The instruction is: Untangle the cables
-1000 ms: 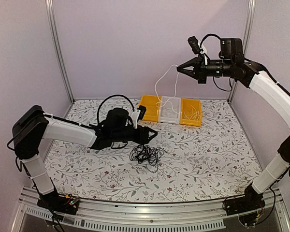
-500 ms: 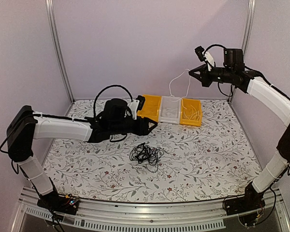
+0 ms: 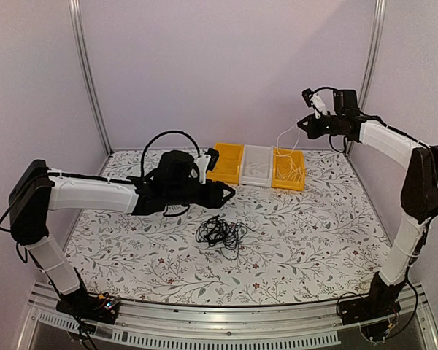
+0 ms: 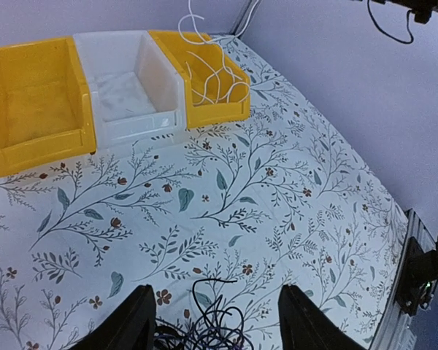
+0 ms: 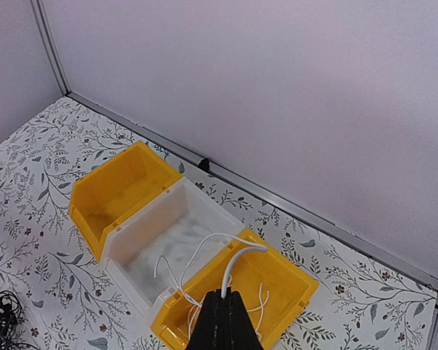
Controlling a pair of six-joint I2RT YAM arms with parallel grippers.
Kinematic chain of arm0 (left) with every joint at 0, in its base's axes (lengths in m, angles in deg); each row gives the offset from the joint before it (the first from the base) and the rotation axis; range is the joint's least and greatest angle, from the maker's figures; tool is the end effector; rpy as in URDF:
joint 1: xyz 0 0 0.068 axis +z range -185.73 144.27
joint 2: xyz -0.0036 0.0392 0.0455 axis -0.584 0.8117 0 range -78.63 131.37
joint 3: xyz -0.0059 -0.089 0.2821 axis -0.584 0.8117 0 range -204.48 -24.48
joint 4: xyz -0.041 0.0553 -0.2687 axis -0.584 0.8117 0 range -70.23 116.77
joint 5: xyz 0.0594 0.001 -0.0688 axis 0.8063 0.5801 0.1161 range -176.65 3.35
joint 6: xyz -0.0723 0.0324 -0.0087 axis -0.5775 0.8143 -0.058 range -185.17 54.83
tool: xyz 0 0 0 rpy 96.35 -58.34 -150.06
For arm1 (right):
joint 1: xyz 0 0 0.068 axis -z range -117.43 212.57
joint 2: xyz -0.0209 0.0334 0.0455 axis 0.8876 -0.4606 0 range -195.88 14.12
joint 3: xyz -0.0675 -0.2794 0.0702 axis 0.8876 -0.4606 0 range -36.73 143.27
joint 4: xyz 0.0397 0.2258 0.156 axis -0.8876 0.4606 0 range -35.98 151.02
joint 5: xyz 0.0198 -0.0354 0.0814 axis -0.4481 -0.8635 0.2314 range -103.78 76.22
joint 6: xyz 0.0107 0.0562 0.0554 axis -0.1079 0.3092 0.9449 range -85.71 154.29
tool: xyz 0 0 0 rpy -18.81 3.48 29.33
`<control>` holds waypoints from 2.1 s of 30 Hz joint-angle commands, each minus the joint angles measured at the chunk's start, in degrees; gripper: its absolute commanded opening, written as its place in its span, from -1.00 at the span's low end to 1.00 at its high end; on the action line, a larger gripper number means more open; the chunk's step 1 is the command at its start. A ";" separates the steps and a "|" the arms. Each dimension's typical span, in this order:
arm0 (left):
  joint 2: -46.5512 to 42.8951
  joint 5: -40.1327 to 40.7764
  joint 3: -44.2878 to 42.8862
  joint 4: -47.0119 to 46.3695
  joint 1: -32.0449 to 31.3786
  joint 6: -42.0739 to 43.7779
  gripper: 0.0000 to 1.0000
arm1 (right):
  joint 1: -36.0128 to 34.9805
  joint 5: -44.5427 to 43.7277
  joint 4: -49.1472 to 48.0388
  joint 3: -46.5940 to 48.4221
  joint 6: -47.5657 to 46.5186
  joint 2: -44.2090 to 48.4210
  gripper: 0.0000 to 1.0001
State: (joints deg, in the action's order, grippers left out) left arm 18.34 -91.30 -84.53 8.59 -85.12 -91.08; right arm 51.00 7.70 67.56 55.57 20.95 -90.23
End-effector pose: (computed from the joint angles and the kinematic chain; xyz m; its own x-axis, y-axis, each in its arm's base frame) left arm 0.2748 -0.3289 0.2279 -0.6055 0.0372 -0.7949 0.5999 0.6777 -0.4252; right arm 0.4693 0.1218 0.3367 -0.2942 -0.2794 -0.9140 -0.5941 0.8025 -0.0541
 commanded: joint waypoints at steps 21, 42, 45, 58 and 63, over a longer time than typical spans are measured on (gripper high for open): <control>-1.70 1.57 -0.20 4.32 -0.66 0.36 0.21 | 2.39 -11.59 -1.70 -1.72 4.53 -8.48 -1.00; -0.97 1.48 -0.99 6.73 -0.71 -0.96 0.21 | 0.19 -2.92 3.75 1.95 4.12 -18.14 -1.00; -1.08 1.50 -0.79 6.95 -0.76 -1.55 0.21 | -0.03 -2.81 3.93 2.76 4.03 -19.52 -1.00; -1.65 2.21 -0.94 8.01 -1.07 -1.22 0.21 | -2.46 -12.69 7.70 6.06 0.96 -22.36 -1.00; -1.60 2.38 -1.46 9.00 -1.06 -0.90 0.21 | -2.44 -12.25 9.51 6.14 0.99 -21.61 -1.00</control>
State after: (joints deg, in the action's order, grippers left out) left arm 18.32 -89.57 -84.53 16.20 -85.58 -92.64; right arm 48.68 -3.03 74.55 60.29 22.65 -111.00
